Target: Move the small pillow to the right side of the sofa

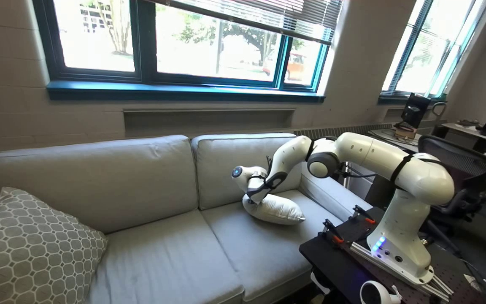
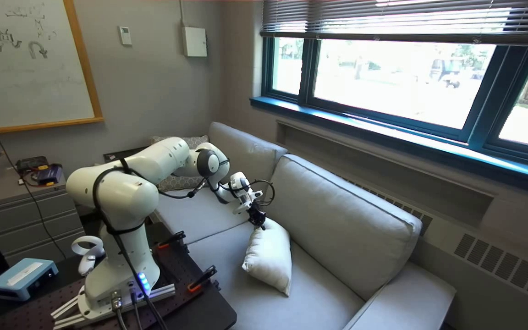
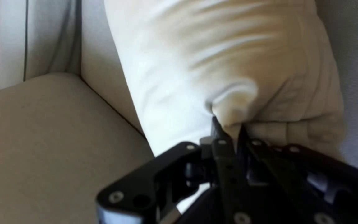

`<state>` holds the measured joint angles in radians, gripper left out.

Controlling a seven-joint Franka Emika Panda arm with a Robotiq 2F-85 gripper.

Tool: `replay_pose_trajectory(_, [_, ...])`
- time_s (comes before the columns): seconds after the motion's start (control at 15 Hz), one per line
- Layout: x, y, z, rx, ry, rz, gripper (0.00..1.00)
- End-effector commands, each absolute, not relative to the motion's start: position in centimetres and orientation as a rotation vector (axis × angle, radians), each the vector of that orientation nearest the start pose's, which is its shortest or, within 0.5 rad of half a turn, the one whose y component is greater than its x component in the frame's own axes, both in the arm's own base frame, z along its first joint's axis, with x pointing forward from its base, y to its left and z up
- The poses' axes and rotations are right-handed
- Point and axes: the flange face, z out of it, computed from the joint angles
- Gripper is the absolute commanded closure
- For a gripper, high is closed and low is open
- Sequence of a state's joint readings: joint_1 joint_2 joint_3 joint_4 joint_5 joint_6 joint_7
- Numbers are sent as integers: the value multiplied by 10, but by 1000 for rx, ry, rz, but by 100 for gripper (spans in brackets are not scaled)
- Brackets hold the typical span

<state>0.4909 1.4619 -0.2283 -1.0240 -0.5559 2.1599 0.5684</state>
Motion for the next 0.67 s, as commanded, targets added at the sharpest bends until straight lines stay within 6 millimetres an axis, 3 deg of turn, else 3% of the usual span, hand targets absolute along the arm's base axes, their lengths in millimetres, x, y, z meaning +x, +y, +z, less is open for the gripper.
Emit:
replay_pose_trajectory(0.0, [686,163,-48,2457,157,-188,94])
replay_pose_trajectory(0.27, [719,118,6,2567,-38,-324,94])
replay_pose_trajectory(0.6, [745,33,72,2721,-346,-352,94])
